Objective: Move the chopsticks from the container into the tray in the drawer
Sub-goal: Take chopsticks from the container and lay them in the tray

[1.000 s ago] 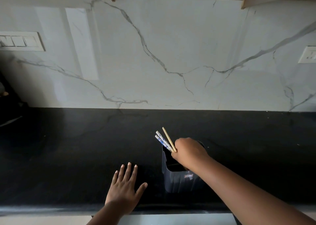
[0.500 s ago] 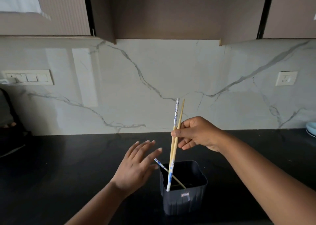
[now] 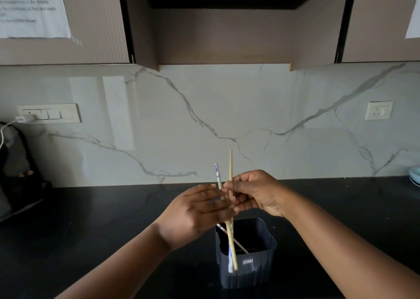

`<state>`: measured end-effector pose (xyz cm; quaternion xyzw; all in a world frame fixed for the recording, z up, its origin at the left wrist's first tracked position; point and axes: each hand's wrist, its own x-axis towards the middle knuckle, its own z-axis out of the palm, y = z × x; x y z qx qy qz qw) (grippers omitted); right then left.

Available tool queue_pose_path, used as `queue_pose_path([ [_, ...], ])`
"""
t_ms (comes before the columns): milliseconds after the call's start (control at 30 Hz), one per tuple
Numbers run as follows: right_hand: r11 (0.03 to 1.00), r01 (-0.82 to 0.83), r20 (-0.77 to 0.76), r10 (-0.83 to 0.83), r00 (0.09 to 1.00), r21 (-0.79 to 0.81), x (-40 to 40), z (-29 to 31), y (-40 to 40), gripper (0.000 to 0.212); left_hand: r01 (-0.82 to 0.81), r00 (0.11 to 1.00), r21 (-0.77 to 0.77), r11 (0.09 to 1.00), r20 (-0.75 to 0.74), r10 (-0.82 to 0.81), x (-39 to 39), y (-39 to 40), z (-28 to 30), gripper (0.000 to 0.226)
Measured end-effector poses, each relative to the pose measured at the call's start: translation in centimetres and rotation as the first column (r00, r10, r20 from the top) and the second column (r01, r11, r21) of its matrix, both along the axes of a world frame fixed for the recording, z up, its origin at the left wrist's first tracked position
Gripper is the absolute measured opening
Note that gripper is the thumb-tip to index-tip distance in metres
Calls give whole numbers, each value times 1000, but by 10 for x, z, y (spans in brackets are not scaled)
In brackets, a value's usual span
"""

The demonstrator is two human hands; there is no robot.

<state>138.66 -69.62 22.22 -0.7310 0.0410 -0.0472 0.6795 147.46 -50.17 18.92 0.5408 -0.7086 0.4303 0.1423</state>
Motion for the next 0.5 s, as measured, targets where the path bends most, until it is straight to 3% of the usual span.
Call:
queue_pose_path([
  [67,998,47,12,-48,999,40,-2,0,-1,27,8,931,-61,998,-363,-29,-7,-2,5,24],
  [100,996,68,26,-70,997,49,-3,1,-2,29,-27,774,-95,995,-632,-39,-12,-4,10,24],
  [133,995,86,48,-88,995,52,-4,2,-2,30,-56,494,-110,992,-867,-68,-17,-6,18,23],
  [167,994,95,70,-99,993,54,-5,3,-2,30,-65,167,-104,992,-982,-92,-18,-9,26,23],
  [200,994,96,88,-101,991,54,-6,4,-2,29,-61,-88,-87,994,-992,-92,-16,-12,33,25],
  [233,995,90,98,-95,991,52,-8,5,0,27,-56,-223,-49,997,-973,-60,-12,-14,38,24],
  [267,996,80,104,-84,991,37,-9,5,3,26,-48,-275,7,999,-962,-7,-10,-15,41,22],
  [367,995,77,113,-70,991,-59,-10,4,12,30,-21,-288,140,990,-949,128,-9,-17,41,14],
  [500,987,99,101,-86,991,-130,-9,-4,18,14,25,-383,162,986,-910,159,-10,-19,32,16],
])
